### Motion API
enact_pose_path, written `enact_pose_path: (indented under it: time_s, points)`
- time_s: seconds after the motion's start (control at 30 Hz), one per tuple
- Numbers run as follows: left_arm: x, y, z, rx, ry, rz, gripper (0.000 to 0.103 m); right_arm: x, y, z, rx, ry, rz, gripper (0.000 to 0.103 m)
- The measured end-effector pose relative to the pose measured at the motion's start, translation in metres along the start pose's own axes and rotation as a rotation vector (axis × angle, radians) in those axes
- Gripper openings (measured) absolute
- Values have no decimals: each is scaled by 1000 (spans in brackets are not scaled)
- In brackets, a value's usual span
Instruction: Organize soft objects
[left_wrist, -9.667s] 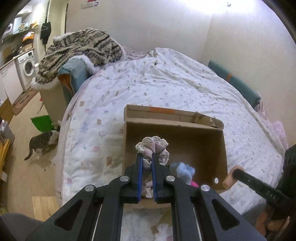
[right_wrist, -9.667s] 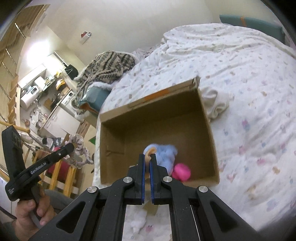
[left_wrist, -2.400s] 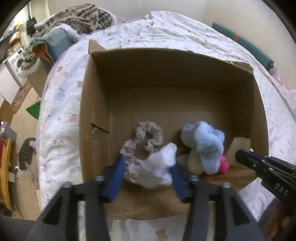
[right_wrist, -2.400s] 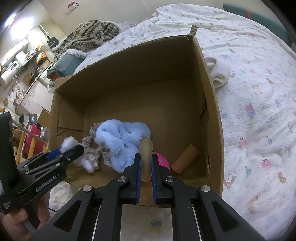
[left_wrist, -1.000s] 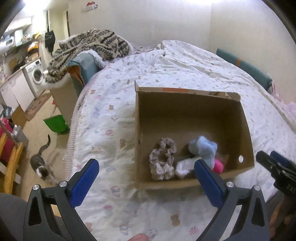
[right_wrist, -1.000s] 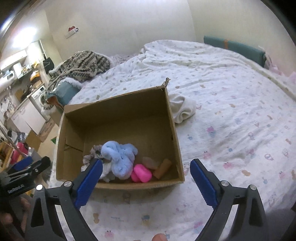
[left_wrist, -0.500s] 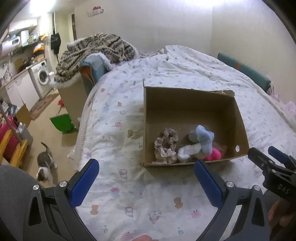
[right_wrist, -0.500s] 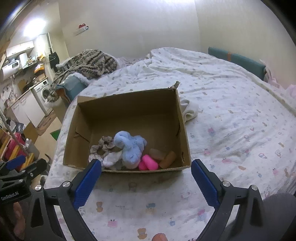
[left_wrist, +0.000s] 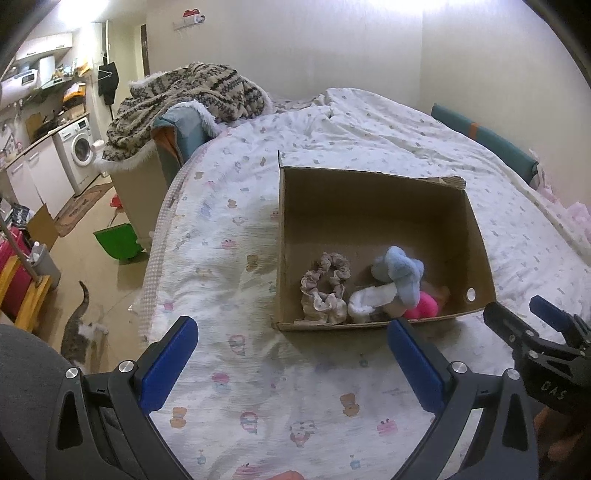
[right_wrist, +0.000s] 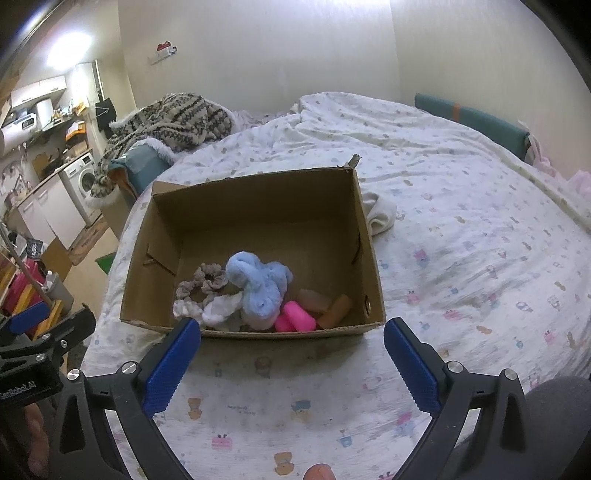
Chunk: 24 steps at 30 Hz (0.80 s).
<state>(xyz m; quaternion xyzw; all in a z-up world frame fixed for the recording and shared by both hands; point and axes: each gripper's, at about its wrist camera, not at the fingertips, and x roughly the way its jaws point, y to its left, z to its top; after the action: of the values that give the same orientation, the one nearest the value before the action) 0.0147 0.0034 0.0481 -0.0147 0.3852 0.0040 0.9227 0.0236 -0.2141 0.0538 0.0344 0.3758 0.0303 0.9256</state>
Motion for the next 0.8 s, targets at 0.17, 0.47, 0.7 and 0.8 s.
enact_pose_path:
  time_s: [0.17, 0.47, 0.7, 0.8]
  points:
    - [2, -1, 0, -3, 7, -9, 102, 0, 2, 0, -7, -1, -7, 103]
    - [2, 0, 0, -5, 1, -11, 102, 1, 2, 0, -10, -1, -6, 103]
    - [1, 0, 0, -3, 3, -11, 102, 1, 3, 0, -9, 0, -8, 103]
    - [1, 0, 0, -4, 2, -11, 102, 1, 3, 0, -9, 0, -6, 103]
